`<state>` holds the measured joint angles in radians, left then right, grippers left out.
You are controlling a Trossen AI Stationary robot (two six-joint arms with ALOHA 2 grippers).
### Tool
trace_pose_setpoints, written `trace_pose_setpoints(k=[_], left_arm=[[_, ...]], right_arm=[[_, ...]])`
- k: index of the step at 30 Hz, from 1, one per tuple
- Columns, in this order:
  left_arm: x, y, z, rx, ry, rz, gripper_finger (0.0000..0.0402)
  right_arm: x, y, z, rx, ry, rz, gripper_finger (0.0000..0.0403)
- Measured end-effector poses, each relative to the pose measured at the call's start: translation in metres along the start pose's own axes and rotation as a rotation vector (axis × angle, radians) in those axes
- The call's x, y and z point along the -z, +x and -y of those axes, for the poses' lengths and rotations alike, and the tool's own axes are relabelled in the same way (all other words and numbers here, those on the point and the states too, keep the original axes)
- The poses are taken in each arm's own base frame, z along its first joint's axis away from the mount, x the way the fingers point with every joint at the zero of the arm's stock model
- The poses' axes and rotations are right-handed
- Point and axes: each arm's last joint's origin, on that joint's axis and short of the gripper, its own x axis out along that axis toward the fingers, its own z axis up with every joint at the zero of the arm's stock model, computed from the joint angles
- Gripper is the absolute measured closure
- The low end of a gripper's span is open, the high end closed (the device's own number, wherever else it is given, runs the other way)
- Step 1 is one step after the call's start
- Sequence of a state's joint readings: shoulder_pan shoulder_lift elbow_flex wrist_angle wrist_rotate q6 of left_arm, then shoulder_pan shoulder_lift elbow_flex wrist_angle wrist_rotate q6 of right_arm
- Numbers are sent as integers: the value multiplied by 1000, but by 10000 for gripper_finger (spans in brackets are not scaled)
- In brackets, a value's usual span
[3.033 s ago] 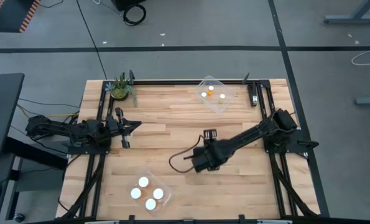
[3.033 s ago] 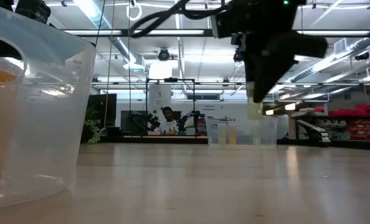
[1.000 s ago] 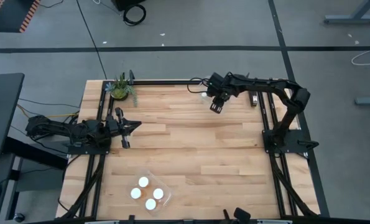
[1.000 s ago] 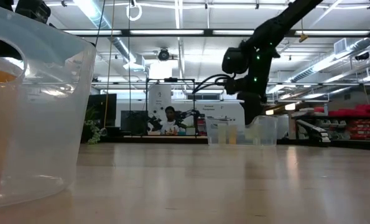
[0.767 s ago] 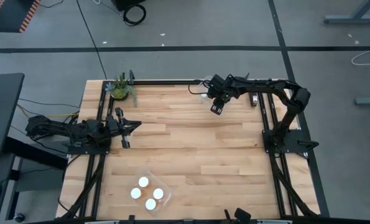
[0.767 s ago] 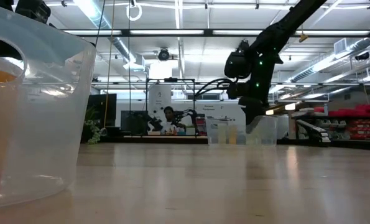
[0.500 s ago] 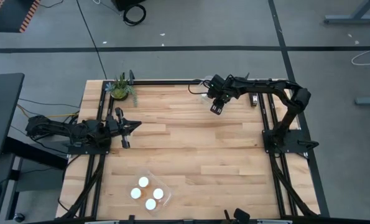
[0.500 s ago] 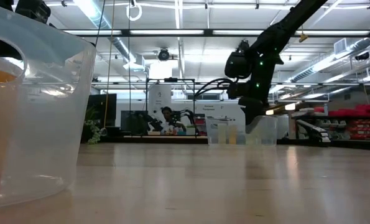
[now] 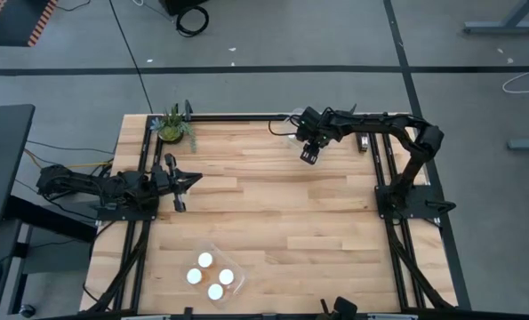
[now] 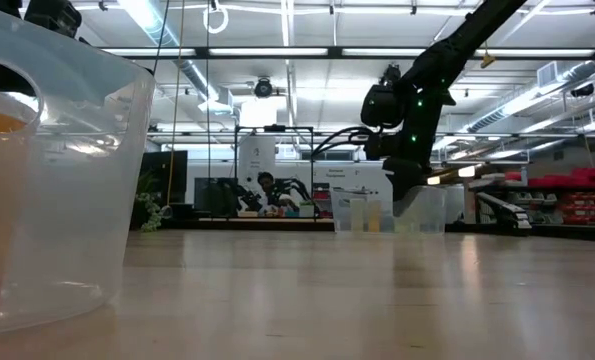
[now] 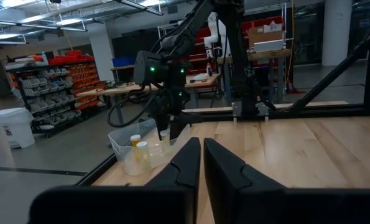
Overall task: Pick and place medicine bottles into bin by pill shape (circle, oval)
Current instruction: Put the yellow tablet bottle into the top transparent bin, then return to Home Position
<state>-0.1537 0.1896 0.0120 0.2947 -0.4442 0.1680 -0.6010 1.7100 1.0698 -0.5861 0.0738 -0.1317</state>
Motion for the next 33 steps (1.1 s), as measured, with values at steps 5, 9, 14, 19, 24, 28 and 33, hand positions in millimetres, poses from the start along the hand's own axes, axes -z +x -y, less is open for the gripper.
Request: trace_pose_setpoints(k=[5, 9, 14, 19, 24, 28, 33], left_arm=[[0, 0, 0, 0, 0, 0, 378], [0, 0, 0, 0, 0, 0, 374], [0, 0, 0, 0, 0, 0, 366], [0, 0, 0, 0, 0, 0, 371], [0, 0, 0, 0, 0, 0, 378], [0, 0, 0, 0, 0, 0, 376], [0, 0, 0, 0, 0, 0, 367]], right_arm=[[-4, -4, 1, 10, -2, 8, 187], [-17, -15, 4, 29, -9, 38, 178], [-27, -39, 4, 32, -13, 69, 175], [-19, -80, 1, 38, 17, 191, 175], [4, -117, -13, 13, 89, 384, 175], [26, -132, -30, -43, 138, 531, 175], [57, -134, -51, -111, 164, 689, 175]])
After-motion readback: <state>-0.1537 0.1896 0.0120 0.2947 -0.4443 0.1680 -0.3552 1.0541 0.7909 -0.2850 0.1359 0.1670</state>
